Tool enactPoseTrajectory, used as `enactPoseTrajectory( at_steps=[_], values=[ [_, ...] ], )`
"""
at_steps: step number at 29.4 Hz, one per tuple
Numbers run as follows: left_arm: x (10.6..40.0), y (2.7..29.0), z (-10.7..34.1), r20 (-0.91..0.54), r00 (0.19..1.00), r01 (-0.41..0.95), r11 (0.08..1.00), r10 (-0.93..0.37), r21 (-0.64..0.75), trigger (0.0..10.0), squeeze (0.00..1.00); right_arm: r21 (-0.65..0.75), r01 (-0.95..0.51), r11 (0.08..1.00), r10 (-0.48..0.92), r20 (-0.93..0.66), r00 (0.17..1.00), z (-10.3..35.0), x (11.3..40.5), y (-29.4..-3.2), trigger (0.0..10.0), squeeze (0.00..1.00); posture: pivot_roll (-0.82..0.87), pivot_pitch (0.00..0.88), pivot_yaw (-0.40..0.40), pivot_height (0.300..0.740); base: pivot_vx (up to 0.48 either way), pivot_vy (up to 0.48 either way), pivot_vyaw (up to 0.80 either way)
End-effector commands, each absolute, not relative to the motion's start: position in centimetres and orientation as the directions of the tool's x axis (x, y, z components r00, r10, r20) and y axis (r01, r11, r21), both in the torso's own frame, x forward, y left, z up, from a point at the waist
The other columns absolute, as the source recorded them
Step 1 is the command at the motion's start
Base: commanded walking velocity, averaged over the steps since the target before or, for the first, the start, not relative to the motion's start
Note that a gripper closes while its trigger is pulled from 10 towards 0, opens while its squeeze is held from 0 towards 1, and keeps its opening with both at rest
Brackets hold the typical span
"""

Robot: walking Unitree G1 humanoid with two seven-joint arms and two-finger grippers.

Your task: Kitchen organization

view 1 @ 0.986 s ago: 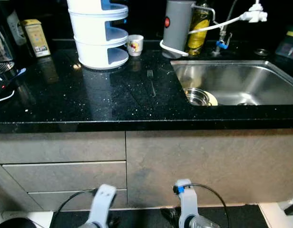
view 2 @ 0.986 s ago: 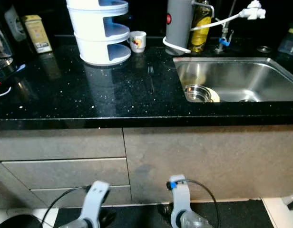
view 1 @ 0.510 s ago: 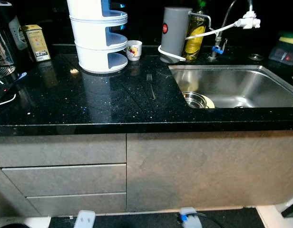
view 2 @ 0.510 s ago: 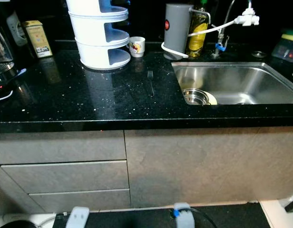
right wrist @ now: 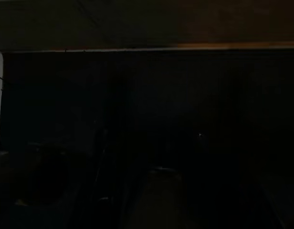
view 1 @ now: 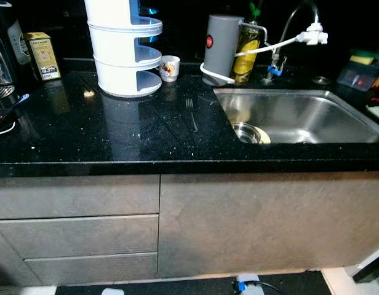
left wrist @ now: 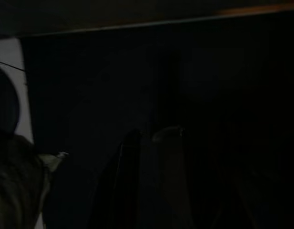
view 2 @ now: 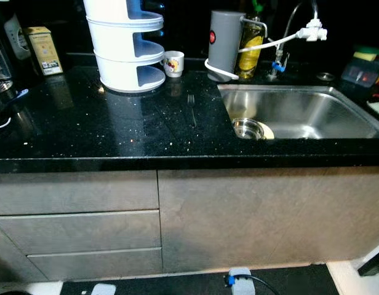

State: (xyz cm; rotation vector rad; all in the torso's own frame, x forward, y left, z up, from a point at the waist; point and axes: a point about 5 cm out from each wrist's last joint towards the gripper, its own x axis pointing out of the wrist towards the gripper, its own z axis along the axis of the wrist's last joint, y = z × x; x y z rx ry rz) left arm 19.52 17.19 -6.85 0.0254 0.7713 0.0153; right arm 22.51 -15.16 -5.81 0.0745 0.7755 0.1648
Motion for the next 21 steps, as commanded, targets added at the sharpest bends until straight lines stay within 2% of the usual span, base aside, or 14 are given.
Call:
enactPoseTrajectory(
  at_steps=[1,4,9,11,12,13,16,19,21],
  values=[
    [19.0,17.9,-7.2,-0.701,0.709,-0.033,0.997,0.075,0.074,10.0,0.0,0.11,-0.111,0.988,0.156,-0.737,0.657,-6.8,21.2,-15.5,10.0,0.0,0.03,0.127,-0.047,0.74,0.0,0.0,0.0],
    [19.2,17.6,-7.0,-0.687,0.726,0.012,0.998,0.03,0.056,10.0,0.0,0.138,0.008,0.99,0.095,-0.724,0.683,-6.6,21.4,-16.4,10.0,0.0,0.05,0.109,-0.063,0.74,0.0,0.0,0.0],
    [19.0,18.8,-7.2,-0.698,0.711,-0.049,0.997,0.079,0.062,10.0,0.0,0.138,-0.032,0.99,0.126,-0.75,0.649,-7.2,20.6,-16.1,10.0,0.0,0.03,0.107,-0.031,0.74,0.0,0.0,0.0],
    [19.0,18.8,-7.2,-0.699,0.713,-0.032,0.998,0.058,0.051,10.0,0.0,0.195,0.021,0.981,0.132,-0.732,0.669,-7.0,21.0,-16.0,10.0,0.0,0.02,0.113,-0.032,0.74,0.0,0.0,0.0],
    [19.0,18.9,-7.1,-0.689,0.722,-0.019,0.997,0.062,0.07,10.0,0.0,0.193,-0.002,0.981,0.143,-0.722,0.677,-6.9,21.0,-15.8,10.0,0.0,0.02,0.116,-0.035,0.74,0.0,0.0,0.0],
    [19.1,19.3,-7.1,-0.686,0.722,-0.035,0.994,0.094,0.099,10.0,0.0,0.195,-0.066,0.979,0.19,-0.732,0.655,-7.2,20.6,-15.2,10.0,0.0,0.02,0.112,-0.034,0.74,0.0,0.0,0.0],
    [19.1,19.4,-7.0,-0.683,0.724,-0.045,0.994,0.098,0.096,10.0,0.0,0.18,-0.095,0.979,0.199,-0.756,0.624,-7.5,20.0,-15.1,10.0,0.0,0.01,0.128,-0.027,0.74,0.0,0.0,0.0],
    [19.3,18.8,-7.0,-0.677,0.733,-0.008,0.996,0.068,0.091,10.0,0.0,0.199,-0.068,0.978,0.199,-0.77,0.606,-7.9,19.4,-15.1,10.0,0.0,0.02,0.15,-0.028,0.74,0.0,0.0,0.0],
    [19.3,18.4,-7.0,-0.672,0.739,0.001,0.997,0.052,0.078,10.0,0.0,0.294,-0.031,0.955,0.256,-0.771,0.583,-8.2,18.8,-14.6,10.0,0.0,0.03,0.18,-0.02,0.74,0.0,0.0,0.0]
  ],
)
